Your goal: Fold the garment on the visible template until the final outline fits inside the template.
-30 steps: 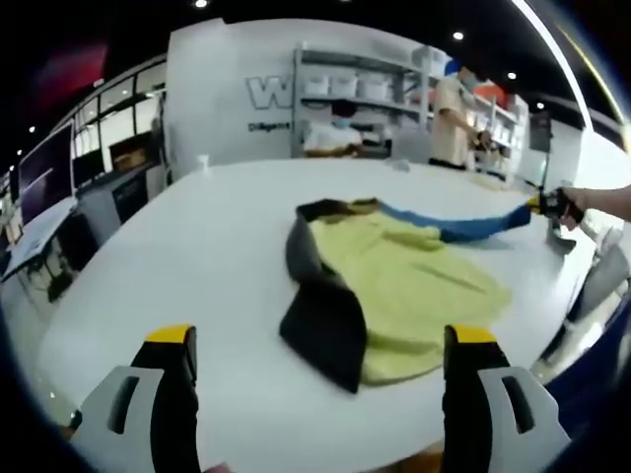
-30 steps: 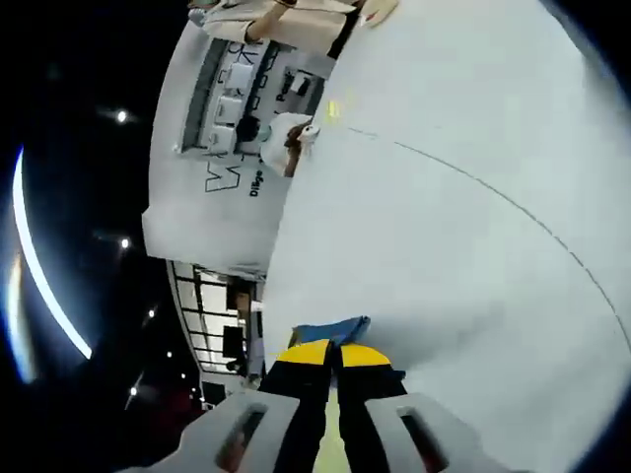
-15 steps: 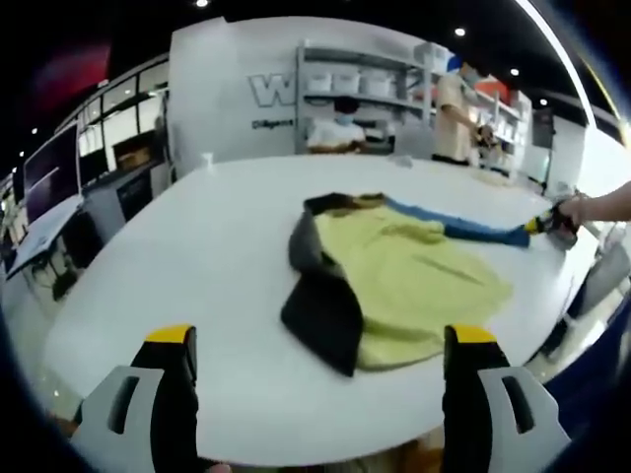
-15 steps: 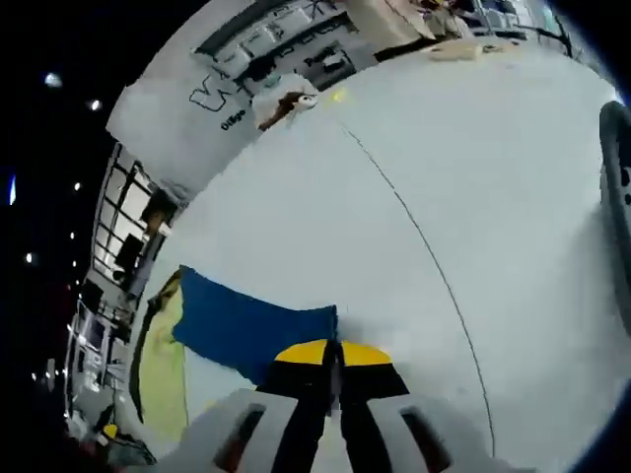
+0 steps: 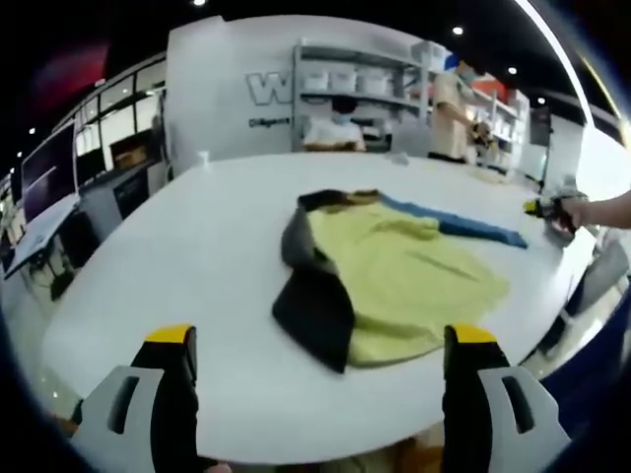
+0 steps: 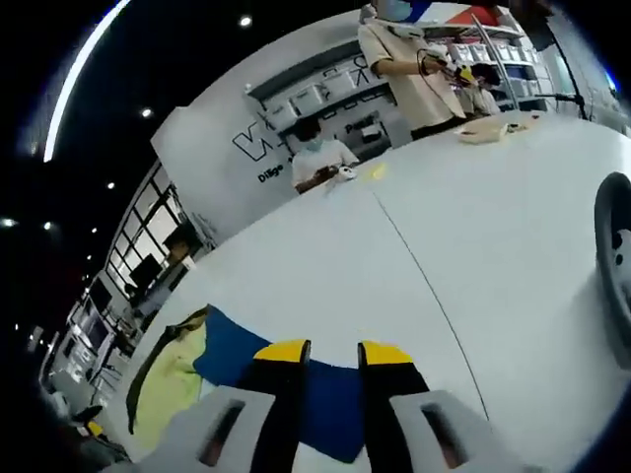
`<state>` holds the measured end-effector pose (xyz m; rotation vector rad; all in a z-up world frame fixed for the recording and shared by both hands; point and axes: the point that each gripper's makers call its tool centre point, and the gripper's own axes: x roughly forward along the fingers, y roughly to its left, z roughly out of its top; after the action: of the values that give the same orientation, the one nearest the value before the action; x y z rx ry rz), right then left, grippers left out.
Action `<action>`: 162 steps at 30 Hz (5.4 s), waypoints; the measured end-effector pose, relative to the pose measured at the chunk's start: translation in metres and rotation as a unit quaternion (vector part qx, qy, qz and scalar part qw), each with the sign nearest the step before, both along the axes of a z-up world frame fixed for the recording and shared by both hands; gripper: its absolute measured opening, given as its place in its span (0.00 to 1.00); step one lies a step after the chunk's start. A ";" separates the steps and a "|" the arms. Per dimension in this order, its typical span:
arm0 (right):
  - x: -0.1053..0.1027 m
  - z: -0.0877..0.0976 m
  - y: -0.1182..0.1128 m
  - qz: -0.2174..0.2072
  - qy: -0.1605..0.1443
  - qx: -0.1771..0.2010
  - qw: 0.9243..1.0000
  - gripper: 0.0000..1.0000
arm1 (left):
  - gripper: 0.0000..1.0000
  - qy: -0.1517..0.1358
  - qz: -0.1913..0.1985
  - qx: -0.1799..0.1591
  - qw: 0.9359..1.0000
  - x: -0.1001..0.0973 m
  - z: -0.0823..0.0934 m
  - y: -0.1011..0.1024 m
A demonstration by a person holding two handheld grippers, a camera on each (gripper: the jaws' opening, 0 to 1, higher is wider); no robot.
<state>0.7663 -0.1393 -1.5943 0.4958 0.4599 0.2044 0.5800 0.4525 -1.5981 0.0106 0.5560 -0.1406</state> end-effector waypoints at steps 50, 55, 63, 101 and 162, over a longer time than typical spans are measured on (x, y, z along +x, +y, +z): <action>-0.182 0.026 0.268 0.285 -0.057 -0.067 0.955 0.93 | 0.16 0.002 -0.172 0.162 0.972 0.027 -0.058 0.002; -0.188 0.021 0.273 0.273 -0.051 -0.053 0.959 0.91 | 0.00 -0.014 -0.160 0.182 0.970 0.025 -0.048 0.020; -0.189 0.018 0.278 0.266 -0.045 -0.044 0.962 0.89 | 0.00 -0.002 -0.131 0.118 0.984 0.040 -0.039 0.039; -0.194 0.004 0.316 0.227 -0.012 0.002 0.974 0.81 | 0.00 0.135 0.021 -0.203 0.970 0.121 -0.026 0.266; -0.201 -0.008 0.349 0.214 0.022 0.013 0.977 0.81 | 0.22 0.064 -0.039 -0.079 0.994 0.142 -0.034 0.301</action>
<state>0.5656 0.2095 -1.6022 0.4223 0.6053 0.6156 0.7223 0.7532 -1.6321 -0.1318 0.6725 -0.2619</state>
